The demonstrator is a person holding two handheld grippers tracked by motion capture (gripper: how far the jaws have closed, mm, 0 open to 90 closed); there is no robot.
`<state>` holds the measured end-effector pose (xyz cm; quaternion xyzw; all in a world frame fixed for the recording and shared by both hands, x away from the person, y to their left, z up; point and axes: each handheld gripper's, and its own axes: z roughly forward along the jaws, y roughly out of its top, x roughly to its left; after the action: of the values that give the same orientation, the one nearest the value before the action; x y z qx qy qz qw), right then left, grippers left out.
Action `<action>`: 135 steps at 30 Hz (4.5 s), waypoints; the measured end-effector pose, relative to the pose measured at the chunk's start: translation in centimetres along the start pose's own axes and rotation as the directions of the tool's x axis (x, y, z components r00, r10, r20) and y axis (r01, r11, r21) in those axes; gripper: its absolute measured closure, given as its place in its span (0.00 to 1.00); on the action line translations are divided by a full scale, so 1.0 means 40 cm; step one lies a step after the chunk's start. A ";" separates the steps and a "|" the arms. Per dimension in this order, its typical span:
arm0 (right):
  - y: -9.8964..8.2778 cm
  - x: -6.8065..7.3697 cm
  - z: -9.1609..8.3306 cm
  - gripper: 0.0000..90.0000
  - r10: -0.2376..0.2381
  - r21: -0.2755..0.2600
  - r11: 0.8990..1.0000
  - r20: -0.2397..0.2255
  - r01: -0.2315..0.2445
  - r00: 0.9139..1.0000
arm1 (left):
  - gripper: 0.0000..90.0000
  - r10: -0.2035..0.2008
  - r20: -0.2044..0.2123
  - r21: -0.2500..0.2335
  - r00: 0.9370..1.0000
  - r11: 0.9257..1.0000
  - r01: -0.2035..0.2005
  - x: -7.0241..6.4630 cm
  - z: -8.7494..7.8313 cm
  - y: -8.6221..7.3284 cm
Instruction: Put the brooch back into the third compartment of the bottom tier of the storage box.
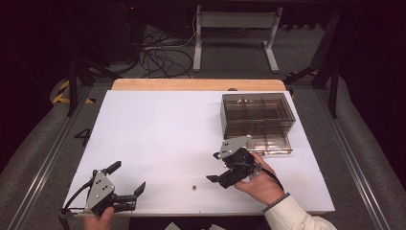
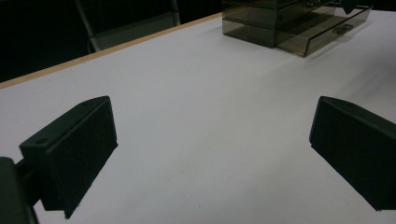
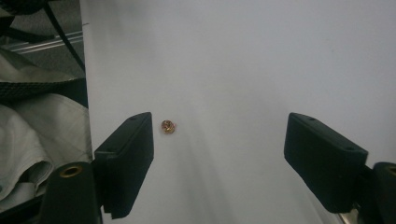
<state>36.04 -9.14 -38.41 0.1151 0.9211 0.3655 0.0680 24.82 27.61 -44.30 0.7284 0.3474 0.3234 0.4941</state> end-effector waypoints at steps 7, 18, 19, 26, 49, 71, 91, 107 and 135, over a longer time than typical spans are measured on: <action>0.013 0.006 0.026 0.33 -0.014 0.065 0.998 -0.018 0.015 1.000 | 0.02 -0.001 -0.002 -0.001 1.000 1.000 0.001 0.000 -0.001 0.000; 0.039 0.025 0.068 0.36 -0.058 0.147 0.987 -0.045 0.064 0.997 | 0.02 0.001 -0.001 -0.001 1.000 1.000 -0.001 0.000 0.000 0.001; 0.041 0.027 0.073 0.36 -0.064 0.151 0.986 -0.049 0.071 0.997 | 0.02 0.000 -0.002 -0.001 1.000 1.000 0.000 0.000 0.000 0.001; 0.049 0.034 0.109 0.38 -0.086 0.189 0.977 -0.074 0.099 0.994 | 0.02 0.001 -0.003 -0.002 1.000 1.000 -0.001 0.001 0.000 0.001; 0.061 0.086 0.202 0.52 -0.132 0.288 0.944 -0.121 0.162 0.984 | 0.02 -0.001 0.003 0.000 1.000 1.000 0.001 0.002 0.001 0.000; 0.057 0.087 0.232 0.81 -0.163 0.333 0.924 -0.107 0.190 0.981 | 0.02 -0.002 0.003 -0.003 1.000 1.000 0.002 0.003 0.001 0.000; 0.061 0.090 0.224 0.90 -0.180 0.316 0.927 -0.093 0.200 0.979 | 0.02 -0.001 -0.002 -0.003 1.000 1.000 0.001 0.003 0.000 0.001; 0.071 0.076 0.152 0.90 -0.161 0.185 0.969 -0.031 0.164 0.986 | 0.02 -0.004 -0.001 -0.003 1.000 1.000 0.004 0.003 0.000 0.001; 0.077 0.070 0.084 0.90 -0.158 0.043 0.987 0.036 0.156 0.987 | 0.02 -0.006 -0.001 -0.004 1.000 1.000 0.006 0.002 0.000 0.001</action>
<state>34.55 -4.02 -38.83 0.0507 0.9330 0.3381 0.1125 24.88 27.68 -44.25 0.7263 0.3492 0.3232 0.4961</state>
